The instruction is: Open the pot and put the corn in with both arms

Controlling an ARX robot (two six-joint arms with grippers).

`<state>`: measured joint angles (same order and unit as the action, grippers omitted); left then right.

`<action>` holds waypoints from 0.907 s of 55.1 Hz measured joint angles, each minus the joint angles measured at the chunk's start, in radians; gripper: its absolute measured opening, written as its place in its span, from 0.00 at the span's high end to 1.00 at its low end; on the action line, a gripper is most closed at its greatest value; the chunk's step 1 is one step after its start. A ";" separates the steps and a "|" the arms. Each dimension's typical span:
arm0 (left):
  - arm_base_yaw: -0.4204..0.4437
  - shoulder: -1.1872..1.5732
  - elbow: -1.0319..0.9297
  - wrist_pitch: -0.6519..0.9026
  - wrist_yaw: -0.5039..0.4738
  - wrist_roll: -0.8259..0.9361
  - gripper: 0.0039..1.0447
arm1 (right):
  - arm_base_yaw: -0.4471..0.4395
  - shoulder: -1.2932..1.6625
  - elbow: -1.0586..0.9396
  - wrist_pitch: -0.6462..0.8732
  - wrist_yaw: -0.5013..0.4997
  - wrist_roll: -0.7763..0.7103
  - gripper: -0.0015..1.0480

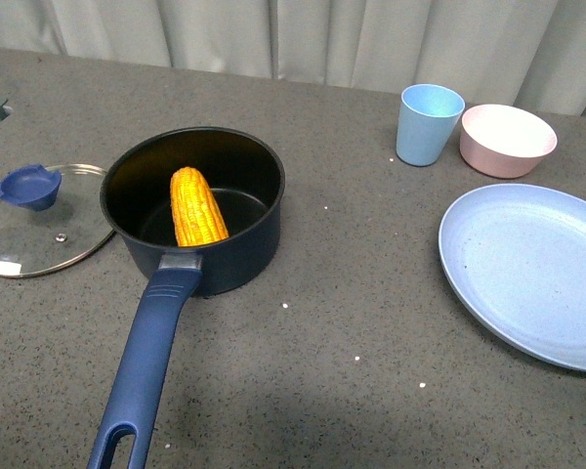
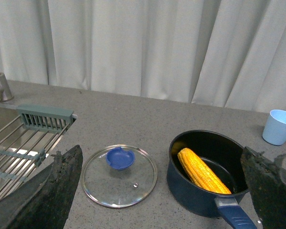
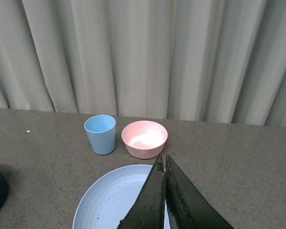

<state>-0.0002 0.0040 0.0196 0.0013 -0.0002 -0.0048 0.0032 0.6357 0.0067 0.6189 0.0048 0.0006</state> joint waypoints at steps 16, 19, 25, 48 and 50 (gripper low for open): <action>0.000 0.000 0.000 0.000 0.000 0.000 0.06 | -0.001 -0.191 -0.002 -0.176 -0.003 0.000 0.99; 0.000 0.000 0.000 0.000 0.000 0.000 0.06 | -0.001 -0.234 -0.002 -0.217 -0.003 0.000 0.99; 0.000 0.000 0.000 0.000 0.000 0.000 0.06 | -0.001 -0.280 -0.002 -0.261 -0.003 0.000 0.99; 0.000 0.000 0.000 0.000 0.000 0.000 0.06 | -0.001 -0.424 -0.002 -0.404 -0.003 0.000 0.99; 0.000 0.000 0.000 0.000 0.000 0.000 0.06 | -0.001 -0.431 -0.002 -0.411 -0.003 0.000 0.99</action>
<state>-0.0002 0.0040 0.0196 0.0013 -0.0002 -0.0048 0.0025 0.2047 0.0051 0.2077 0.0013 0.0006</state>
